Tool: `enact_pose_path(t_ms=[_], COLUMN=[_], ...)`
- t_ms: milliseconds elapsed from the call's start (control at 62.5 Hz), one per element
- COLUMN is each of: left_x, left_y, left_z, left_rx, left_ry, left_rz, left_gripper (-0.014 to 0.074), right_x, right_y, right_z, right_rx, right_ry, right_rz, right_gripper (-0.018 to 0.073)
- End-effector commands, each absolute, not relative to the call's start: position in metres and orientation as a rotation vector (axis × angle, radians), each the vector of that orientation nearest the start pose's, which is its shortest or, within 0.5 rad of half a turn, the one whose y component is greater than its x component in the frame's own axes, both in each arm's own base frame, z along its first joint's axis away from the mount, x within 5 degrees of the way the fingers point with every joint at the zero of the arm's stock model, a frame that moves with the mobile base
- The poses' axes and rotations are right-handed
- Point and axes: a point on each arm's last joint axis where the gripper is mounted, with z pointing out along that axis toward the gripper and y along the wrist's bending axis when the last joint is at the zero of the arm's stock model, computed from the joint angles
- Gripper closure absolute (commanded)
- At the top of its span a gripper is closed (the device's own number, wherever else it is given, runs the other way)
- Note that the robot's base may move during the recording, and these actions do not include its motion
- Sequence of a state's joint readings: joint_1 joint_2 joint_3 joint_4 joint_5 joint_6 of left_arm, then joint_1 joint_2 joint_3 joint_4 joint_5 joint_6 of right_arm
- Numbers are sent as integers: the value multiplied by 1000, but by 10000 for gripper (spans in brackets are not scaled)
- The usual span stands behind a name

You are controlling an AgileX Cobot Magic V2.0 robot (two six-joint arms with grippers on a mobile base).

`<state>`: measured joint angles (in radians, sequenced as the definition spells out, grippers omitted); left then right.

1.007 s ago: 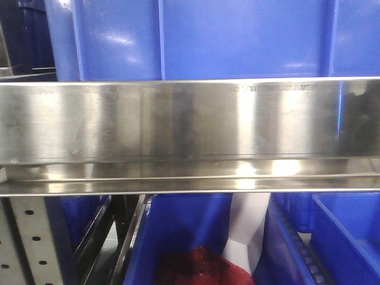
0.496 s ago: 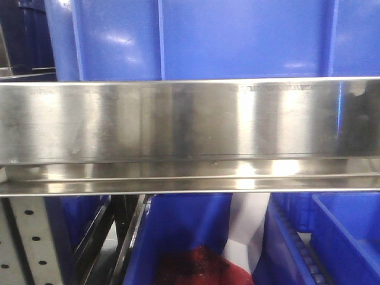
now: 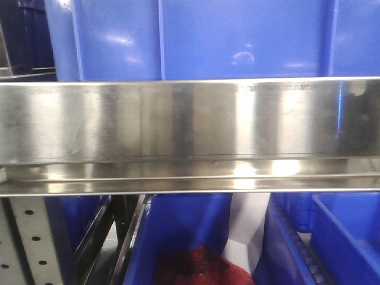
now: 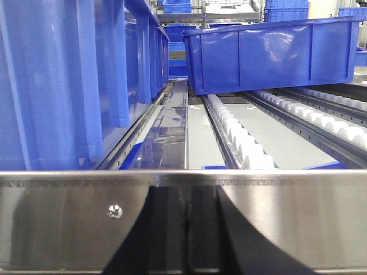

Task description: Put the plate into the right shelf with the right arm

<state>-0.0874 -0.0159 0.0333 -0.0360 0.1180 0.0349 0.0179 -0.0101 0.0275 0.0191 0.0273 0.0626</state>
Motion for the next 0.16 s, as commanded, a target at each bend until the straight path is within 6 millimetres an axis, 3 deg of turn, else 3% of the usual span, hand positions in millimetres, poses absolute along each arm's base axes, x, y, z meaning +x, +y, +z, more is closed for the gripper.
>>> enact_pose_path(t_ms=[0,144], left_x=[56,56], left_y=[-5,-5], left_z=[198,198], left_rx=[64,64], left_ry=[1533,1533], left_rz=[-83,-83], left_gripper=[643,643], right_x=[55,55], right_y=[1,1], right_z=[212,212], right_rx=[32,32], right_ry=[1426,1426], right_rz=[69,69], right_gripper=[503,503])
